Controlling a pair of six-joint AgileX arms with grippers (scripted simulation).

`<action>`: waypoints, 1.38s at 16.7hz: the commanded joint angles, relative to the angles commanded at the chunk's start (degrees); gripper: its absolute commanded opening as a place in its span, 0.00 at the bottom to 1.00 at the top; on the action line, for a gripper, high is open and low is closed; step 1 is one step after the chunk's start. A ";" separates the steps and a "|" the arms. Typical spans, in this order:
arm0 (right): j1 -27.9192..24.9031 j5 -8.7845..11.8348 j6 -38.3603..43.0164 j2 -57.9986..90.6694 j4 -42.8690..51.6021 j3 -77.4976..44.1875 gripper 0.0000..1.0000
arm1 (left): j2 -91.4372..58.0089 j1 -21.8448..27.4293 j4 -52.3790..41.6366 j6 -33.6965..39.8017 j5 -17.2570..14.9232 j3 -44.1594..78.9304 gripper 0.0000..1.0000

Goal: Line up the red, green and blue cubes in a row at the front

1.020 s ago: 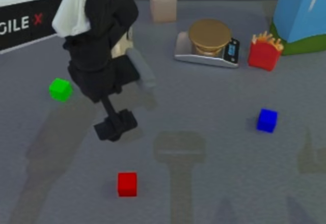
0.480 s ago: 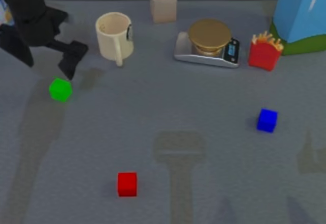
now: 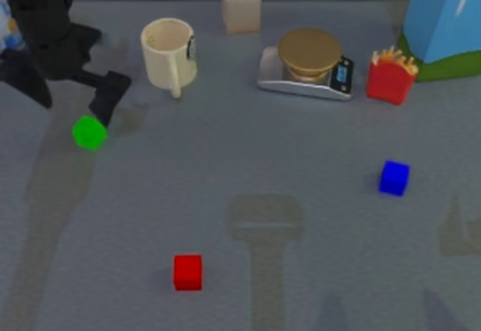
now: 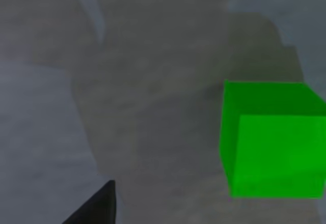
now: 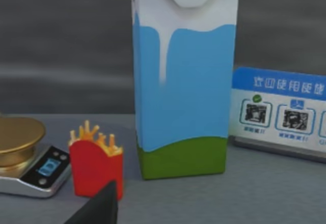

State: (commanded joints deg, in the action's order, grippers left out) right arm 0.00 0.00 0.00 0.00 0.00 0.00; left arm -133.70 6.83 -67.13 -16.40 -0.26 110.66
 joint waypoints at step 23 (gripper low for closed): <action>0.00 0.00 0.00 0.00 0.00 0.00 1.00 | -4.17 -0.06 12.62 -0.16 -0.04 -8.28 0.02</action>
State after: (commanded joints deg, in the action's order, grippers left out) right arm 0.00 0.00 0.00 0.00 0.00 0.00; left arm -137.87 6.76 -54.51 -16.56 -0.30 102.38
